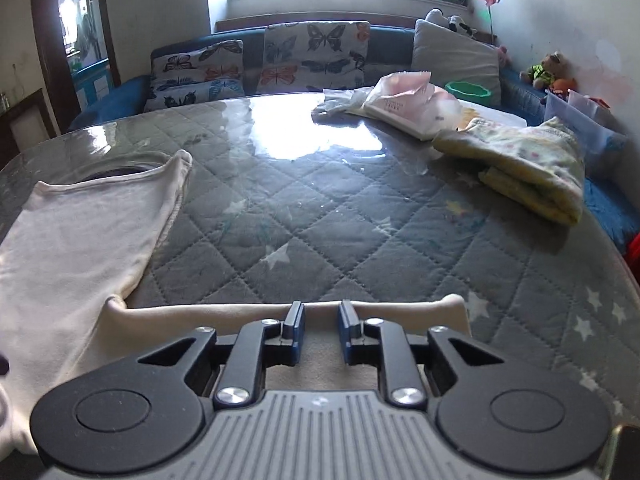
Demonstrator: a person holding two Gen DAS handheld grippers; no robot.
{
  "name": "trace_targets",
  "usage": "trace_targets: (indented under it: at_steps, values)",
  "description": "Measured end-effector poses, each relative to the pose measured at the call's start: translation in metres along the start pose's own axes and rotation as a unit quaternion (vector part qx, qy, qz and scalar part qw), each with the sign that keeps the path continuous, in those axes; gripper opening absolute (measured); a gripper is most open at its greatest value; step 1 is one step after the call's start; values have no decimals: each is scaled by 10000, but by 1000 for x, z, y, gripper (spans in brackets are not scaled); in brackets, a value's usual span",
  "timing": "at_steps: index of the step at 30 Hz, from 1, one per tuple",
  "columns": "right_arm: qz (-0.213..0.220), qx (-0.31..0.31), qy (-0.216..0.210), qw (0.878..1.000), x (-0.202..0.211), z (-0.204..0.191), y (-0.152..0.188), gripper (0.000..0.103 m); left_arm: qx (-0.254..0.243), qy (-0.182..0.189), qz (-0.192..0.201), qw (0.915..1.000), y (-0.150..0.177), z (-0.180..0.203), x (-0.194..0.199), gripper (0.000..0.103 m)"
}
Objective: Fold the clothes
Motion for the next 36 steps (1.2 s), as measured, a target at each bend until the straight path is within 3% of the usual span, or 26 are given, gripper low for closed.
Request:
trace_targets:
  at_steps: [8,12,14,19,24,26,28,33,36]
  values:
    - [115,-19,195,9997,-2,6,-8,25,-388,274,-144,9988,-3,36,-16,77]
    - [189,119,-58,9997,13,-2,-3,28,-517,284,-145,9982,0,44,-20,78]
    - [120,344,-173,9992,17,-11,5,37,-507,280,-159,9982,-1,44,-20,78]
    - [27,524,-130,9985,17,-15,17,37,-494,239,-191,9983,-2,44,-17,78]
    - [218,127,246,9994,28,14,14,42,-431,167,-156,9988,-4,39,-13,79]
    - [253,48,589,9979,29,28,14,51,-392,102,-129,9991,-5,35,-11,82]
    - [196,-122,875,9959,26,46,15,52,-342,17,-86,9994,-7,30,-8,84]
    - [56,-667,813,9944,20,73,21,57,-135,-218,-2,9997,-8,7,-1,85]
    - [80,-839,677,9941,21,76,24,49,2,-363,3,9993,-8,-8,2,86]
Point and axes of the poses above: each gripper's, at about its wrist camera, not at the fingertips, and x roughly against the way its jaws point, z to its right, y to its underside, the point moved 1 cm from there along -x, roughly the way its jaws point, and after that the axes turned 1 degree about -x, right-handed, at the moved point
